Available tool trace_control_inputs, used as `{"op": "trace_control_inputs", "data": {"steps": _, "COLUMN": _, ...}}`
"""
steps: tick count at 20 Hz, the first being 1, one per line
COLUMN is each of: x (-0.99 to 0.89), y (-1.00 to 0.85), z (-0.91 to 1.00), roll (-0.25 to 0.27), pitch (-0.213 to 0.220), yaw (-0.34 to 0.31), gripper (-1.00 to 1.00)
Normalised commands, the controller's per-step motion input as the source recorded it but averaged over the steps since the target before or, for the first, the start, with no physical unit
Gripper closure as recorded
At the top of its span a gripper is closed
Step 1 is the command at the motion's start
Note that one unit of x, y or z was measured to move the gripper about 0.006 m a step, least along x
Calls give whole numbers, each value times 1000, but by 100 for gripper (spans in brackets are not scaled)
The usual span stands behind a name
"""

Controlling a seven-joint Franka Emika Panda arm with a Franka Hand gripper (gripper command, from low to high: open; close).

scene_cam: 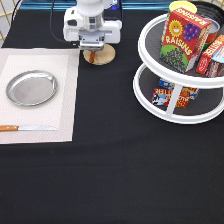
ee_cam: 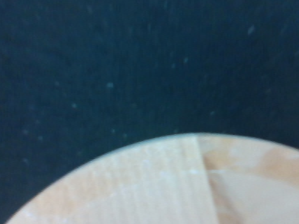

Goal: Arrange plate and fork

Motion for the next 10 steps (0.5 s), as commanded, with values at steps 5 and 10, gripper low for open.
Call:
{"op": "trace_control_inputs", "data": {"steps": 5, "x": 0, "y": -566, "z": 493, "roll": 59, "pitch": 12, "yaw": -120, "gripper": 100}}
{"op": "trace_control_inputs", "data": {"steps": 10, "x": 0, "y": -596, "z": 275, "roll": 1, "pitch": 24, "yaw": -138, "gripper": 100}}
